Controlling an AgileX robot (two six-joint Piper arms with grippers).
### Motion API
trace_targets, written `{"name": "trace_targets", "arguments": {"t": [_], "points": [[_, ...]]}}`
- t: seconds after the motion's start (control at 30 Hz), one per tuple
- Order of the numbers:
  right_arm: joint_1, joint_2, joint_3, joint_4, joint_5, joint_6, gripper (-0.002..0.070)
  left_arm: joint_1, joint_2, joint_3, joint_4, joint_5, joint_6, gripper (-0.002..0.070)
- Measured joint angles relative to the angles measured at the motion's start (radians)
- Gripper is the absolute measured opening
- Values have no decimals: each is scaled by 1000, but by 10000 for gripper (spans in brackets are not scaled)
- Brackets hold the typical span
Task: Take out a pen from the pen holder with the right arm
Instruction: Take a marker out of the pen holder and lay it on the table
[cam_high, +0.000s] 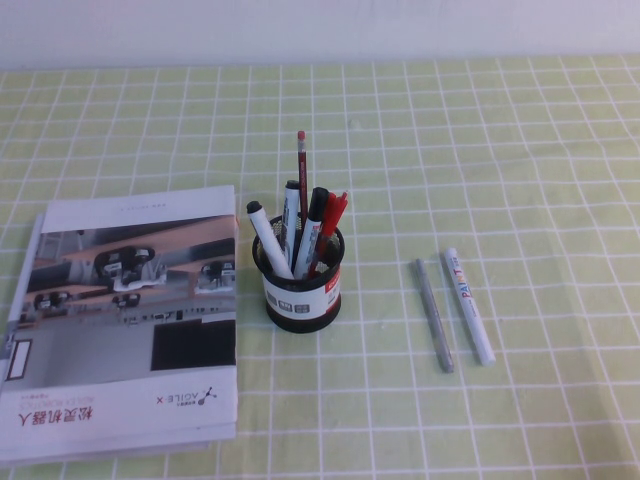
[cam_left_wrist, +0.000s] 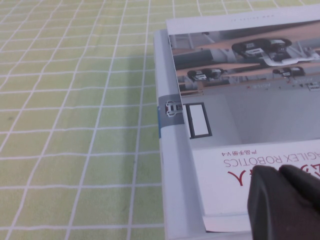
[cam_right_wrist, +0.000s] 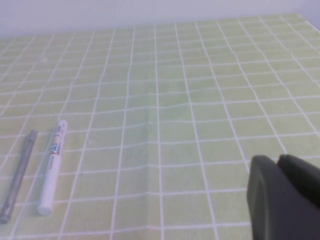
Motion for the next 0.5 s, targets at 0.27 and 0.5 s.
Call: {"name": "trace_targets", "arguments": {"t": [0.27, 0.5], "points": [[0, -116, 2, -2, 113, -26, -12, 0, 0, 0, 0, 0, 0, -5], [0, -116, 2, -5, 209, -29, -13, 0, 0, 0, 0, 0, 0, -5]]}}
